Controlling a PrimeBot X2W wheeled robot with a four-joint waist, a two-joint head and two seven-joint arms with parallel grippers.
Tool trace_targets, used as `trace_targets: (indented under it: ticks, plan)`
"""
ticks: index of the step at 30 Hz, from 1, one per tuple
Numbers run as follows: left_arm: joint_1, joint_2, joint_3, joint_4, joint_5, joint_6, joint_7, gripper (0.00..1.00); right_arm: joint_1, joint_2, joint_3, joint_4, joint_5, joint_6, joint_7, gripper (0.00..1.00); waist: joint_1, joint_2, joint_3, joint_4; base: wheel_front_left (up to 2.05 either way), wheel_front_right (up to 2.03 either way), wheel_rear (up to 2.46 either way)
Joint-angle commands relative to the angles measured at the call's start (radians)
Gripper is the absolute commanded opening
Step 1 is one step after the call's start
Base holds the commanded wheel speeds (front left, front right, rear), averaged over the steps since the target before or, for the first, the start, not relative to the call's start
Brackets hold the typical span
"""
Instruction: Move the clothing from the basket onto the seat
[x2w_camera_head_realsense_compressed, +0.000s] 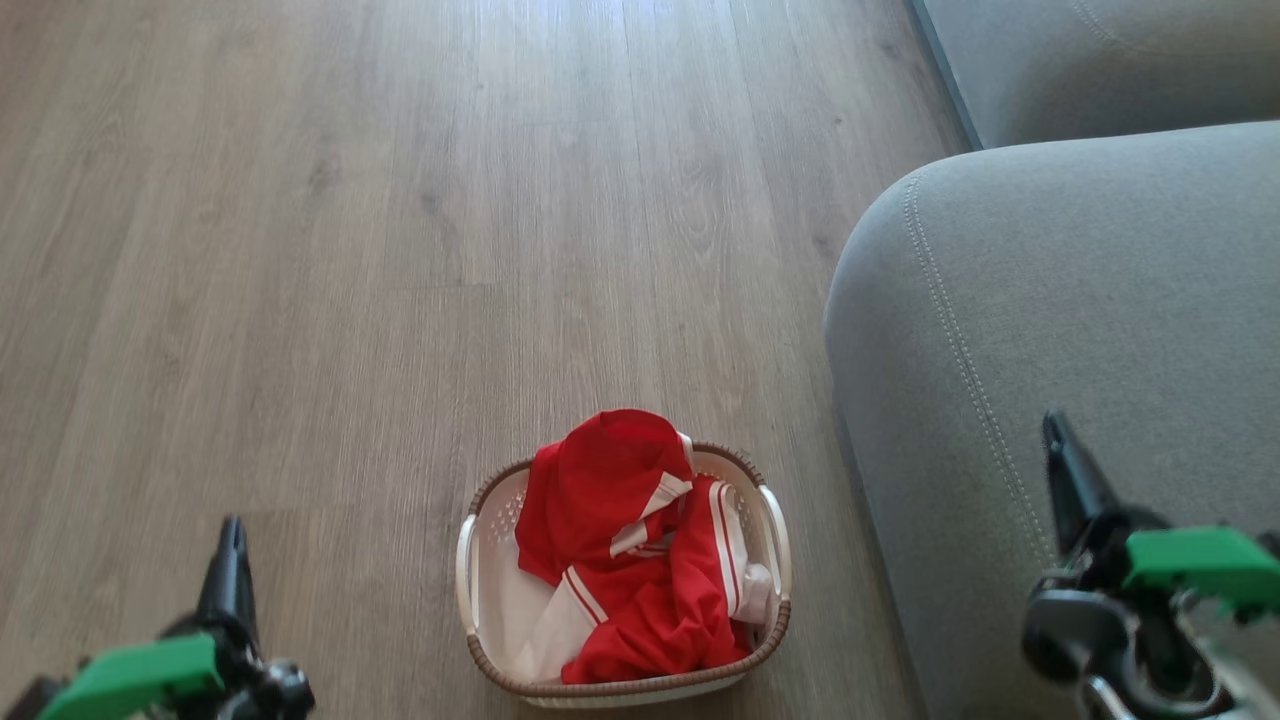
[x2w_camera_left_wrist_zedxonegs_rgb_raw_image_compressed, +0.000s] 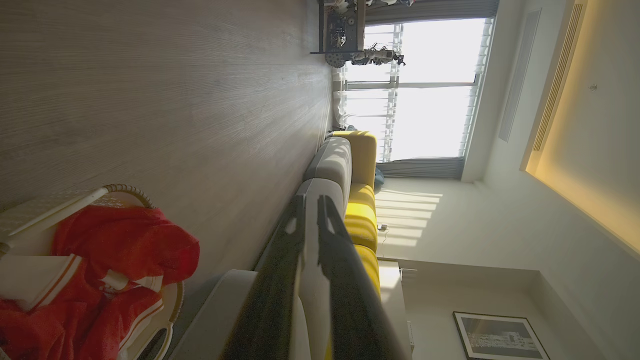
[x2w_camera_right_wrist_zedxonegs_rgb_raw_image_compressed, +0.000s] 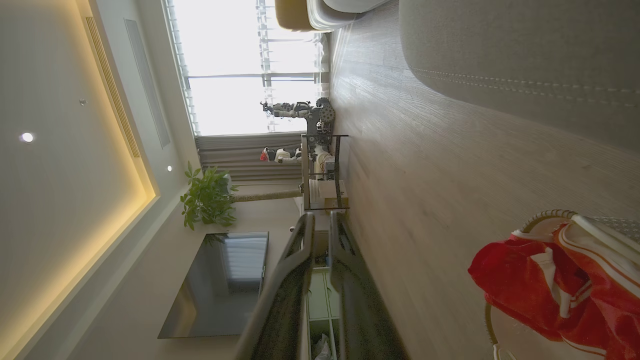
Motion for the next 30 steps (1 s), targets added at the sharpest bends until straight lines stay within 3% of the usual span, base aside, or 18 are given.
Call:
trace_targets:
  ticks: [1,17,30]
  plan:
    - [-0.003,0.001,0.000,-0.006,0.000,0.000,0.000,1.00,-0.003,-0.002,-0.002,-0.006,0.000,0.000,0.000,1.00,0.0000,0.0000,0.000,0.000,0.00,0.00,0.00]
    - [0.032,-0.002,-0.017,0.007,0.033,-0.001,-0.039,1.00,0.025,0.041,-0.002,0.027,-0.071,0.000,-0.003,1.00,0.0000,0.0000,-0.008,0.001,0.00,0.00,0.00]
    - [0.043,-0.001,-0.040,-0.039,0.145,0.016,-0.077,1.00,0.026,0.071,-0.035,0.003,-0.232,0.000,-0.006,1.00,0.0000,0.0000,-0.015,0.002,0.00,0.00,0.00]
